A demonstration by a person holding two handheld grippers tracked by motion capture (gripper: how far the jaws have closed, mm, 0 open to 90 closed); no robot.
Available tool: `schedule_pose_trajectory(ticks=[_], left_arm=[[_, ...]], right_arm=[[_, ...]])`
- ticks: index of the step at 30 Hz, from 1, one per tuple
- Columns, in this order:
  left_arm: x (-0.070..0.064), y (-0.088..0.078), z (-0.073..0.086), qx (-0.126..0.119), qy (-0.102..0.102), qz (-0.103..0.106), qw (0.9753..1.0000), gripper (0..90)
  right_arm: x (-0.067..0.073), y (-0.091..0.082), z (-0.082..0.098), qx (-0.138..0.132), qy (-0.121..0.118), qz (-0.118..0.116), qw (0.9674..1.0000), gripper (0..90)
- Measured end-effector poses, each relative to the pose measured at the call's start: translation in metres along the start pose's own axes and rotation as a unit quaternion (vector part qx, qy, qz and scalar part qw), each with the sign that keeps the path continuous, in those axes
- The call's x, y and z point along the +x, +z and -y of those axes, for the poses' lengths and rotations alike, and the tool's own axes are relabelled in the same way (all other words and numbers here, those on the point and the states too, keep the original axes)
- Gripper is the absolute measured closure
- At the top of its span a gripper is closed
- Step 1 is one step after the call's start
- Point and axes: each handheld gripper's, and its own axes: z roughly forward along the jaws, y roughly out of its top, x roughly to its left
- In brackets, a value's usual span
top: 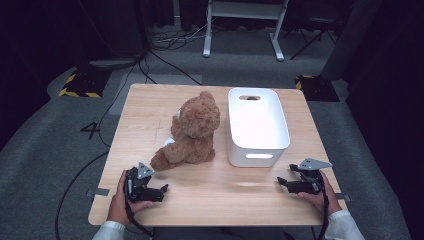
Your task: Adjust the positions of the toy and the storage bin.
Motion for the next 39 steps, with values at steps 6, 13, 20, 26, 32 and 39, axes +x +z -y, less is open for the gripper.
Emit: schedule_pose_trajectory(ticks=[6,13,20,26,32,39], left_arm=[[-0.001,0.000,-0.001,0.003,-0.002,-0.002,1.0000,2.3],[-0.003,-0.002,-0.004,-0.001,-0.006,-0.001,1.0000,11.5],[-0.009,-0.003,-0.009,-0.004,0.014,0.001,0.9999,15.5],[-0.009,-0.011,-0.010,-0.017,-0.001,-0.005,0.9998,15.8],[-0.008,-0.020,-0.017,-0.035,-0.001,-0.009,0.9993,16.1],[-0.011,-0.024,-0.026,-0.049,0.001,0.002,0.9988,15.9]], right_arm=[[-0.001,-0.006,0.006,0.000,-0.001,-0.002,1.0000,21.5],[-0.003,-0.009,0.009,0.002,0.002,0.002,1.0000,18.8],[-0.004,-0.008,0.008,0.005,0.002,0.000,1.0000,16.4],[-0.006,-0.007,0.007,0.005,-0.002,-0.004,1.0000,16.2],[-0.006,-0.007,0.007,0.005,-0.002,-0.005,1.0000,16.2],[-0.006,-0.007,0.007,0.005,-0.002,-0.005,1.0000,16.2]])
